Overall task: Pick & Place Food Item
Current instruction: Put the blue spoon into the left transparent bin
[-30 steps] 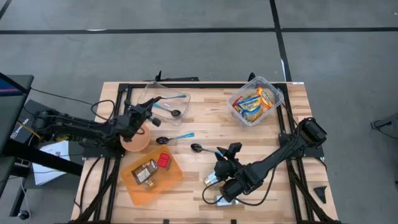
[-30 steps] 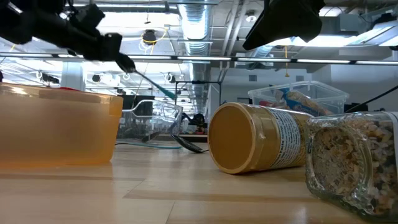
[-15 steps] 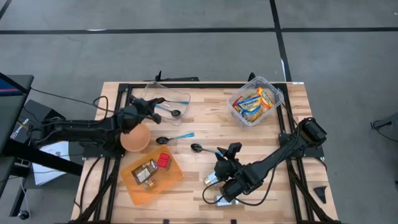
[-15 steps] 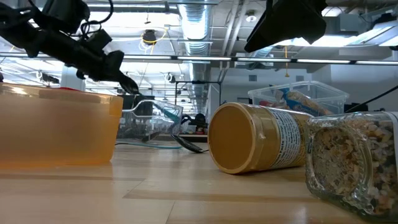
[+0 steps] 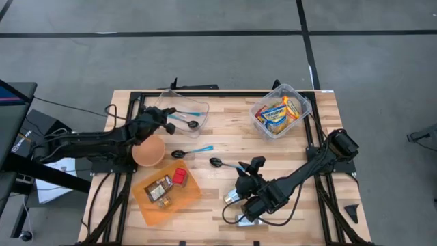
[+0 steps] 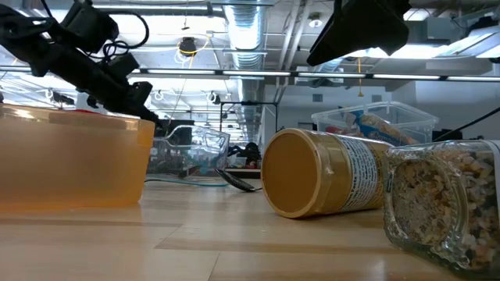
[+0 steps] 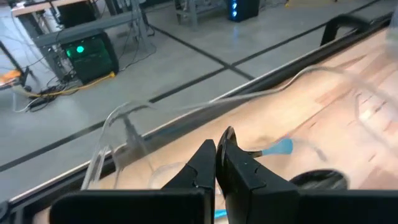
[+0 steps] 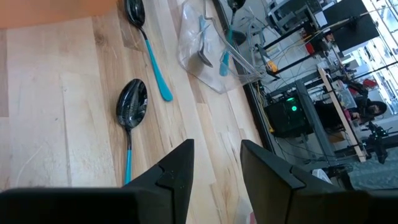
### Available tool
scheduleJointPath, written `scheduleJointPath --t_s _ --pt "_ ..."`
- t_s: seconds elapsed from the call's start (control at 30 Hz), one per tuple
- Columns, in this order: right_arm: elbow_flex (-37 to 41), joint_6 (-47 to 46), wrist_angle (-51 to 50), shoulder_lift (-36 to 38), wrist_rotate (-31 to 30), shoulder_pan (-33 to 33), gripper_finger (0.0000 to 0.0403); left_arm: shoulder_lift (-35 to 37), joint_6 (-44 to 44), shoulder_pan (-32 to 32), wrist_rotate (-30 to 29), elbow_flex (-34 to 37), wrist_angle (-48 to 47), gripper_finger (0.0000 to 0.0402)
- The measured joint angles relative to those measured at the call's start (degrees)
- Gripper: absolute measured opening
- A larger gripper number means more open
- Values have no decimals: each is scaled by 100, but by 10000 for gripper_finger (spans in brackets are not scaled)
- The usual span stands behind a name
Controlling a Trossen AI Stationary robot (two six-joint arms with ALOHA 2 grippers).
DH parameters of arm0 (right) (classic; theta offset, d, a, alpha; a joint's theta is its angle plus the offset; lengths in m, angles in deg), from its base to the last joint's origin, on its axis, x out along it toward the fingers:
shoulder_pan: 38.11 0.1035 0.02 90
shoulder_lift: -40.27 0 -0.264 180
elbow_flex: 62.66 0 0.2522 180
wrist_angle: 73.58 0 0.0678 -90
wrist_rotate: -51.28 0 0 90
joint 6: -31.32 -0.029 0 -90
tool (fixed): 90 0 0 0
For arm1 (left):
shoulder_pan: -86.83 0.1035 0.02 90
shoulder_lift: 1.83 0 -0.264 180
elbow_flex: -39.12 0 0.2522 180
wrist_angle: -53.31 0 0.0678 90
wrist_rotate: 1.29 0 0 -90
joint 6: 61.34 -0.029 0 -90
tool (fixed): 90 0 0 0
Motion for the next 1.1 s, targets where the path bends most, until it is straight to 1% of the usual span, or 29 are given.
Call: scheduleJointPath --t_s 0.1,0.23,0.47,0.6,0.8,1.1 --pt "0 0 0 0 2 -1 127 0 15 124 36 0 -170 2" --pt "0 -15 0 0 2 -1 127 0 107 248 299 0 -179 3" --pt "0 -22 0 0 9 -3 127 0 103 257 307 0 -181 10" --pt "0 -22 -2 0 9 -3 127 0 101 257 285 0 -179 28" --pt "0 -24 -2 0 42 -3 127 0 88 255 -43 0 -187 62" --pt "0 -24 -7 0 42 -3 127 0 87 255 -76 0 -194 108"
